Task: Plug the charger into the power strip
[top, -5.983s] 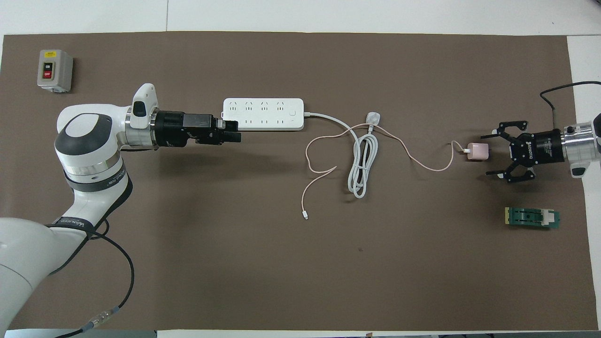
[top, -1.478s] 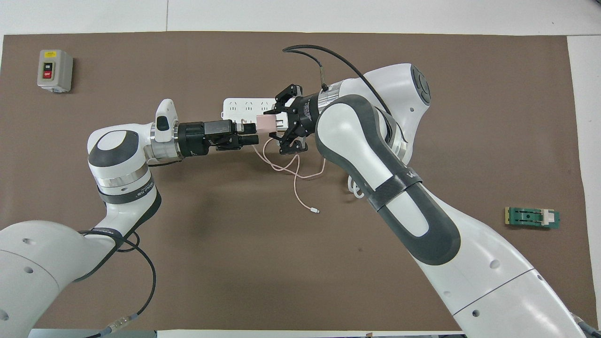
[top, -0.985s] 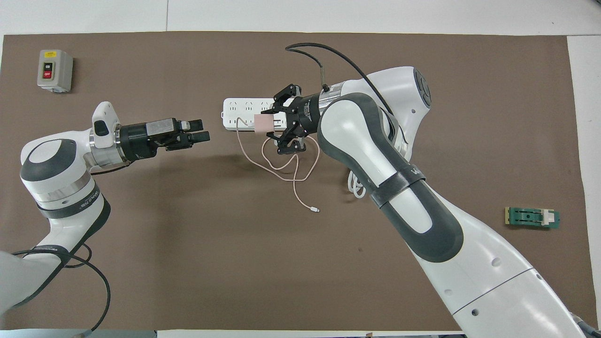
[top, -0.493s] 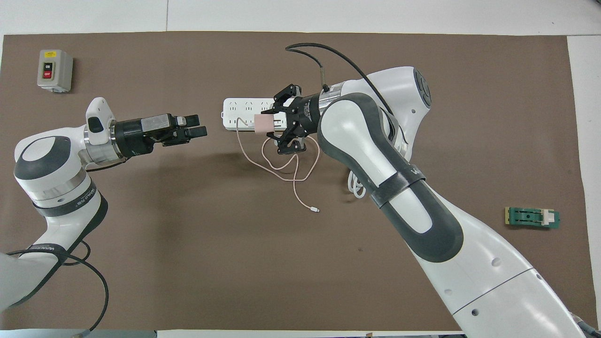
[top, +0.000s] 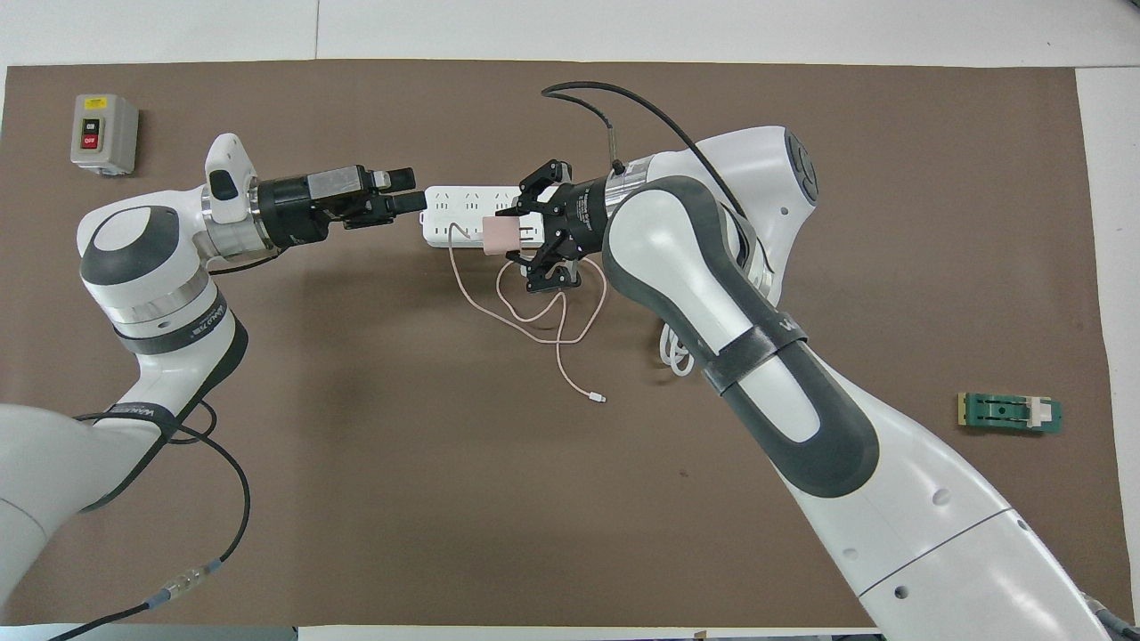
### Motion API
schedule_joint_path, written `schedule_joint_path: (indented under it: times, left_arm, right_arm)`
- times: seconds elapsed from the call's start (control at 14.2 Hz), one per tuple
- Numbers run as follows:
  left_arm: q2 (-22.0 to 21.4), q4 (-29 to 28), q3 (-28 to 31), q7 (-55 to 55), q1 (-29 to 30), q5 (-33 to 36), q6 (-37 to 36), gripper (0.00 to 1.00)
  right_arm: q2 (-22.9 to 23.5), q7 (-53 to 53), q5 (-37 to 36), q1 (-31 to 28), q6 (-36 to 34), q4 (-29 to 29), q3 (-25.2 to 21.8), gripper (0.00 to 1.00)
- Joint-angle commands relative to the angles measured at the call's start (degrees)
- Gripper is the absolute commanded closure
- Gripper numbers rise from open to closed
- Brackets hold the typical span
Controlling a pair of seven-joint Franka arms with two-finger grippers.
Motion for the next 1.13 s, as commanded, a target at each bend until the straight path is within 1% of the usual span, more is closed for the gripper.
schedule_joint_path:
  times: [0.0,0.35,0.49,0.56,0.77,1.06]
  left_arm:
    - [4.4,5.1,0.4,0.5,-3.6,-2.3,1.9,0.0]
    - [4.5,4.6,0.5,0.6,-7.9,-5.5,4.2,0.0]
    - [3.8,2.5,0.5,0.8,-8.9,-5.5,3.3,0.0]
    - [3.4,1.2,0.6,0.9,-9.1,-5.5,3.1,0.0]
    - [0.0,-4.2,0.5,1.5,-8.7,-5.6,0.7,0.0]
    - [-2.1,-7.1,0.5,2.9,-6.9,-5.5,-1.3,0.0]
  right_arm:
    - [-0.2,-1.8,1.5,-0.1,1.0,-0.6,0.1,1.0]
    - [-0.2,-1.8,1.5,-0.2,0.9,-0.6,0.1,1.0]
    - [-0.2,-1.8,1.5,-0.3,0.8,-0.6,0.1,1.0]
    - [-0.2,-1.8,1.5,-0.3,0.8,-0.6,0.1,1.0]
    - [-0.2,-1.8,1.5,-0.3,0.7,-0.6,0.1,1.0]
    - [-0.2,-1.8,1.5,-0.4,0.7,-0.6,0.1,1.0]
